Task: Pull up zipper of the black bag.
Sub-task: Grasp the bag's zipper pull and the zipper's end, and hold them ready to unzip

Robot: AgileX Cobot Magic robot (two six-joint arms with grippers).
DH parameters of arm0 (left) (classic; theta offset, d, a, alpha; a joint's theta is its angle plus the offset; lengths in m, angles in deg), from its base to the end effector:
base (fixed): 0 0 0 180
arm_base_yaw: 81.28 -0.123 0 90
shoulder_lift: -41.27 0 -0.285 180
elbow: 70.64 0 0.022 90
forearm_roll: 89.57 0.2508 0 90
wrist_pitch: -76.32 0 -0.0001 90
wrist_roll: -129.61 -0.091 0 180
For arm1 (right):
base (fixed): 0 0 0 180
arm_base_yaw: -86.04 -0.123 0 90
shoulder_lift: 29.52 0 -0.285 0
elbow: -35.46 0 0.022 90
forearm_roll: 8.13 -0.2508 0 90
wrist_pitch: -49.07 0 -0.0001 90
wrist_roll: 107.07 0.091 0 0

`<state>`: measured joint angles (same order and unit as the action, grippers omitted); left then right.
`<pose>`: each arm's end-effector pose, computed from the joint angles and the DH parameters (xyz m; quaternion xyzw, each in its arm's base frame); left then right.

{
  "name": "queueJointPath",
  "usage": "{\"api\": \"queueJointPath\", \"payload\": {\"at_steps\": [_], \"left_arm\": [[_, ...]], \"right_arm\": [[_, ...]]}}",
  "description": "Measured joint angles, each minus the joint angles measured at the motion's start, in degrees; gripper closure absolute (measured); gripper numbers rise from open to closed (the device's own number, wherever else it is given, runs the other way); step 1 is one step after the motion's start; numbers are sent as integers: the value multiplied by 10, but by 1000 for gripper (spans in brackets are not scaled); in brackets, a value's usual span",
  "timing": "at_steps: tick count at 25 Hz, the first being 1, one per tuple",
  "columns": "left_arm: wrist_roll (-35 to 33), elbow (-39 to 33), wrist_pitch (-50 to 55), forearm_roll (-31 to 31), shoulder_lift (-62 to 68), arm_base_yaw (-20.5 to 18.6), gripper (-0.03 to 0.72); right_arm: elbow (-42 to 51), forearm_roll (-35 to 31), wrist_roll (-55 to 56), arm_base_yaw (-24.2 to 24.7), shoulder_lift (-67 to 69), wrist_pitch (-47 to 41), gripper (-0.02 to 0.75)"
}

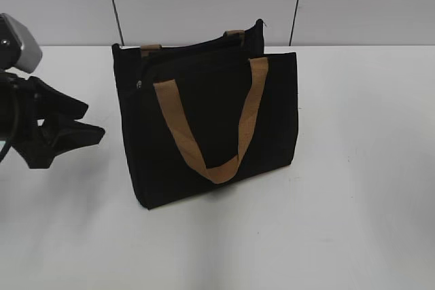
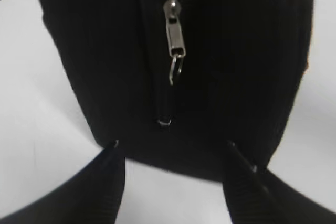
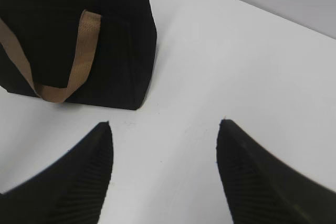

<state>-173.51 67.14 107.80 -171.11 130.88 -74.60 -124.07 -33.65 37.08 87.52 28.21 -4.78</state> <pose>0.2455 -0.0762 0.2002 0.4658 0.7720 -0.1268 0.4134 0.1556 0.0277 0.3828 -0.2188 0.8651 0.0777 0.4446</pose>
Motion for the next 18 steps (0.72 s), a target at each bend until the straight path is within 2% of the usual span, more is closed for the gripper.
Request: {"api": "queueJointPath", "payload": {"at_steps": [4,11,18], "left_arm": [[-48,44,30,-30,64,0,243],[-68,94,52,-53,141,3,243],[-70,105,75,-68,169,3,243]], "right_arm": [[0,-1,-1,0,0,3,254],[0,-2,-3,0,0,3,254],[0,-2,-5,0,0,3,254]]}}
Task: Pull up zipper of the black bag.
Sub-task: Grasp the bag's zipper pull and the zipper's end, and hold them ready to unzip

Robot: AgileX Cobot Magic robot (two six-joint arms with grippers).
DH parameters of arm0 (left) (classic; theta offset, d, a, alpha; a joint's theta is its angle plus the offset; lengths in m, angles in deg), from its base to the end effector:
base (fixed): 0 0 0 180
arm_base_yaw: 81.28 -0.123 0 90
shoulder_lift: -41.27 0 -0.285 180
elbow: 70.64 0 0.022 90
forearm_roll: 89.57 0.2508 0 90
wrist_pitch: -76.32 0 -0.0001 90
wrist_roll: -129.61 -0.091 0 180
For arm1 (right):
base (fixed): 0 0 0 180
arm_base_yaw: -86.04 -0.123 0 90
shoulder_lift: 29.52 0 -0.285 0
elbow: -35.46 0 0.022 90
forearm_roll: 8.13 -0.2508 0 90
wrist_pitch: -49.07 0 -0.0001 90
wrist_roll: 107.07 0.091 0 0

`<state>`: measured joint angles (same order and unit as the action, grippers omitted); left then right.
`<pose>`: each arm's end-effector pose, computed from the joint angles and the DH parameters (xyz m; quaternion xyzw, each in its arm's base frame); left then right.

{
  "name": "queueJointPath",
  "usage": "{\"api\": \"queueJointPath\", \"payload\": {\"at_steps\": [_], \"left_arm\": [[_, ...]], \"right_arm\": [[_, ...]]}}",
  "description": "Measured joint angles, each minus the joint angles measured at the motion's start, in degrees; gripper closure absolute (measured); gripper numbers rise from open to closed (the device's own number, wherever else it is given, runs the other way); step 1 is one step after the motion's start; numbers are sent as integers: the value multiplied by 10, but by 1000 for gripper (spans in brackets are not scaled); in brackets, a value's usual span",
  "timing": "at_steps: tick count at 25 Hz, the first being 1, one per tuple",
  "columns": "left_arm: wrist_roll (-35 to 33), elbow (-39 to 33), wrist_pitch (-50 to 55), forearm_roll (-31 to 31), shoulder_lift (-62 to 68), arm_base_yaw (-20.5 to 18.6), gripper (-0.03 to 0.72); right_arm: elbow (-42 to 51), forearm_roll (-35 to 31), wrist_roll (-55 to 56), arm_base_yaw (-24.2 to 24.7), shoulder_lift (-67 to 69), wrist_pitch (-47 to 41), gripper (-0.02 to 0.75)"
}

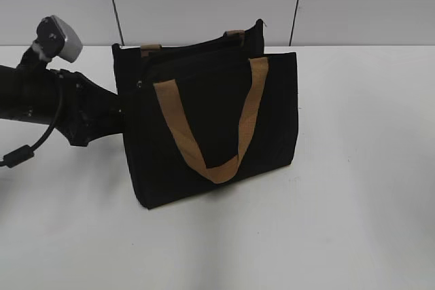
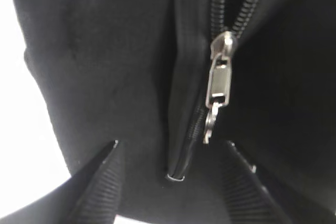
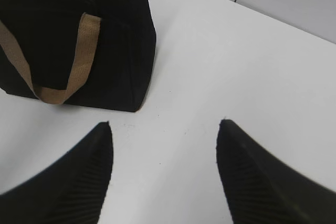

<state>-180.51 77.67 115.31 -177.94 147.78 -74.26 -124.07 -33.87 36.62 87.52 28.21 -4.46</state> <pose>0.3011 -0.0948 0.1702 0.4734 0.7560 -0.1997 0.4055 0.1560 0.0278 0.3833 -0.2209 0.8631 0.0768 0.4476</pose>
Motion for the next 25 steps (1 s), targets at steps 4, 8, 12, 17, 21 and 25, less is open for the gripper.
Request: {"api": "queueJointPath", "payload": {"at_steps": [4,8,12,17,21,25], "left_arm": [[-12,2,1,-2,16,0,243],[-35,2,1,-8,28,0,243],[-50,2,3,-22,29,3,243],[-55,2,-22,-29,38,34,243],[-55,2,-75,-42,42,49,243],[-55,2,-90,-71,43,51,267]], "right_arm": [[0,0,0,0,0,0,254],[0,0,0,0,0,0,254],[0,0,0,0,0,0,254],[0,0,-1,0,0,0,255],[0,0,-2,0,0,0,255],[0,0,-3,0,0,1,255]]}}
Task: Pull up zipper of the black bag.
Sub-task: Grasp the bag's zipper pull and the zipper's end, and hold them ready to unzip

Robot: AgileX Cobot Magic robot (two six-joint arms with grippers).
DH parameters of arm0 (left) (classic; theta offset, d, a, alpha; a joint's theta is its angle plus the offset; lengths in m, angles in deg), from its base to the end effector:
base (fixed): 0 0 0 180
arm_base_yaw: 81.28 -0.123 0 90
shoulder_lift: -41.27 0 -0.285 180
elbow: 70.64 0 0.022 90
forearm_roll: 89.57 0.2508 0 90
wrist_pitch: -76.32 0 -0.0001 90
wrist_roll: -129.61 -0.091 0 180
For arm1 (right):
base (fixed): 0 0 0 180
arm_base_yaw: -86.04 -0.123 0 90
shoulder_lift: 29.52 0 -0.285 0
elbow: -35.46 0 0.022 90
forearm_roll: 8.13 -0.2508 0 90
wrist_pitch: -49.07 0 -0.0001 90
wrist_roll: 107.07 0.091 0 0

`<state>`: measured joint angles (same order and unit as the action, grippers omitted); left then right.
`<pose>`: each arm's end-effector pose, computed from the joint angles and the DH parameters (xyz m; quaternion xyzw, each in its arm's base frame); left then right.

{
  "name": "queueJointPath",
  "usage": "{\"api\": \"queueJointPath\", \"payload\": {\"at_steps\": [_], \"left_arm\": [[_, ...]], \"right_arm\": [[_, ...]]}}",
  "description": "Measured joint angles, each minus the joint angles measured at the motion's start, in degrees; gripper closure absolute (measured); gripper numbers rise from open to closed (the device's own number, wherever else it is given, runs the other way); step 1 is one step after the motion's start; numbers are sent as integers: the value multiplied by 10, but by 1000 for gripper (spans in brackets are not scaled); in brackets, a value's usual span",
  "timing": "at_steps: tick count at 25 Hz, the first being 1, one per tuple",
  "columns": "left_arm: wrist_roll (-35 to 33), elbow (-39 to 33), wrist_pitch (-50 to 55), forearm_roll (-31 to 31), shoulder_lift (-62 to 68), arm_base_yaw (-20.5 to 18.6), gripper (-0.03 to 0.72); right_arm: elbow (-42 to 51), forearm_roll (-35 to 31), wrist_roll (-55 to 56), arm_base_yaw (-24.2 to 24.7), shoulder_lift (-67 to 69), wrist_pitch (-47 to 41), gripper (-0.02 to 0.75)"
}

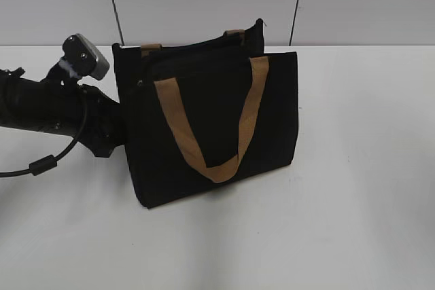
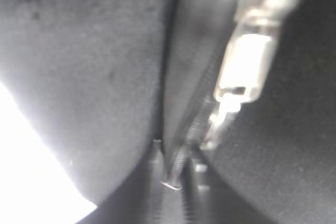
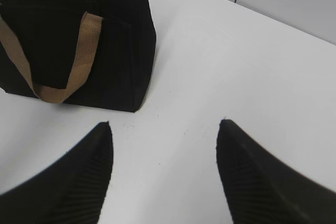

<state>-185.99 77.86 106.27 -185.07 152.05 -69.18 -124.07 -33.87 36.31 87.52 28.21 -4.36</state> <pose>0.3069 -0.1121 0.1449 0.4733 0.7772 -0.1550 0.3846 0.1561 0.0277 0.3834 -0.2229 0.8622 0.0753 0.4485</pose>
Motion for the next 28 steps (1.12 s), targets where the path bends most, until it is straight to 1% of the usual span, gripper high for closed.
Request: {"api": "queueJointPath", "payload": {"at_steps": [2,4,6,8,10,12,15,20,22,24,28], "left_arm": [[0,0,0,-6,0,0,337],[0,0,0,-10,0,0,444],[0,0,0,-12,0,0,582],[0,0,0,-12,0,0,644],[0,0,-1,-8,-2,0,655],[0,0,-4,12,-14,0,655],[9,0,-12,63,-60,0,655],[64,0,-29,168,-142,0,655],[78,0,-30,200,-172,0,655],[83,0,-29,215,-195,0,655],[85,0,-28,221,-234,0,655]], "right_arm": [[0,0,0,0,0,0,255],[0,0,0,0,0,0,255],[0,0,0,0,0,1,255],[0,0,0,0,0,1,256],[0,-1,0,0,0,1,264],[0,-2,0,0,0,1,276],[-1,-4,1,0,0,14,294],[-27,-7,1,0,0,26,310],[-39,-8,1,0,3,24,313],[-53,-11,1,0,11,18,315],[-82,-34,-2,-4,39,-4,316]]}}
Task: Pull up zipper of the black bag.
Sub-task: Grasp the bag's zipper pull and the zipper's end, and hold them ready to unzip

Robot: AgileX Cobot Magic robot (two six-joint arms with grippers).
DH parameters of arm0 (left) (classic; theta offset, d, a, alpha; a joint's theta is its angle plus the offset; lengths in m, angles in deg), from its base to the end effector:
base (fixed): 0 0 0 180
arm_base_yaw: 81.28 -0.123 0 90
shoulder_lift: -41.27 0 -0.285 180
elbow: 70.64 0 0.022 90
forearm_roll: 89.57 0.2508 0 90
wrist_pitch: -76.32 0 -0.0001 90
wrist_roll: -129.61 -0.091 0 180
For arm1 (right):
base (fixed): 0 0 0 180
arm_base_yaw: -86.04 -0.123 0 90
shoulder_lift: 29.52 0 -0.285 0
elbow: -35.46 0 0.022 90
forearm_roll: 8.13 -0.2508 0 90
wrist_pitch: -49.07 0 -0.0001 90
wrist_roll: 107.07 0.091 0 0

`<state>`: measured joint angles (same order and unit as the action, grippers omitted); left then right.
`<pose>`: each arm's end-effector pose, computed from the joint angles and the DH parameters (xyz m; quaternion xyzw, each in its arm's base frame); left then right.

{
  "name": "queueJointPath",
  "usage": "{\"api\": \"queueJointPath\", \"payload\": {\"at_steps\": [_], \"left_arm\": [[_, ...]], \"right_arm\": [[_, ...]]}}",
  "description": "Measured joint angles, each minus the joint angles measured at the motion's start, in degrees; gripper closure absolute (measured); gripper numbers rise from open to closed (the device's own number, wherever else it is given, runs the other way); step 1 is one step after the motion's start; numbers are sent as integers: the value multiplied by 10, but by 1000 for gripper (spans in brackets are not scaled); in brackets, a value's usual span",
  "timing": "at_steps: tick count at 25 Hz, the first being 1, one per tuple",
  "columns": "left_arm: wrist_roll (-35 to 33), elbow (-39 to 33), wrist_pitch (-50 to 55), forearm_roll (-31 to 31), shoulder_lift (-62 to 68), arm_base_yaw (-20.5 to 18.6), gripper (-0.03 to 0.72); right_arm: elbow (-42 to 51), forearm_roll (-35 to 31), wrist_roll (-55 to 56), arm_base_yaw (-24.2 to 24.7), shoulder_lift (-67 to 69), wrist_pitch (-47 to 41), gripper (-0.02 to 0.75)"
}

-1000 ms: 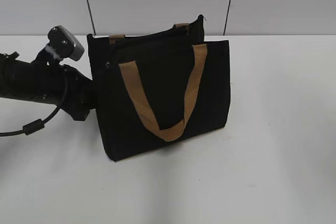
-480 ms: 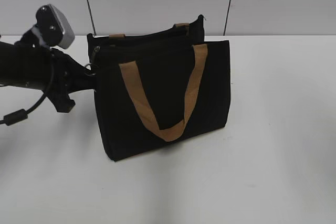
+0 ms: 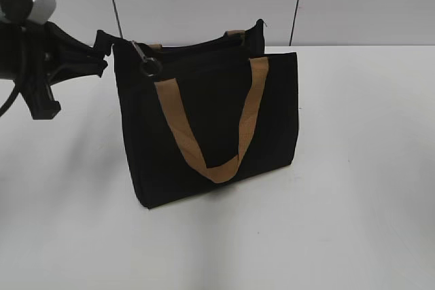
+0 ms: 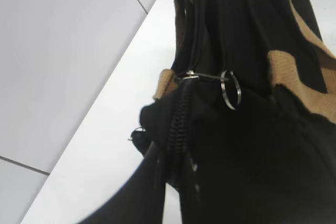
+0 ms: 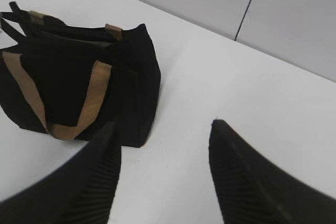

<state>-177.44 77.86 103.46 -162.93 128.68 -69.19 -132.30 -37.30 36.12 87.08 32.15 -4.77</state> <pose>0.2678 -0.0981 0.2562 0.5691 0.6696 -0.0261 0.4765 0.1696 0.0328 0.4177 -0.2251 0.8404 0.0963 0.4835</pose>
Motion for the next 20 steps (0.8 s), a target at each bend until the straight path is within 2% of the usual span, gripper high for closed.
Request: {"api": "queueJointPath", "payload": {"at_steps": [4,11,15,20], "left_arm": [[0,0,6,1,-26,0,655],[0,0,6,-4,-51,0,655],[0,0,5,-33,-55,0,655],[0,0,15,-90,-55,0,655]], "right_arm": [[-37,-3,-11,-47,38,-2,316],[-79,-7,-56,-182,136,12,316],[-85,-8,-140,-263,197,70,316],[-87,-14,-194,-332,255,181,316]]}}
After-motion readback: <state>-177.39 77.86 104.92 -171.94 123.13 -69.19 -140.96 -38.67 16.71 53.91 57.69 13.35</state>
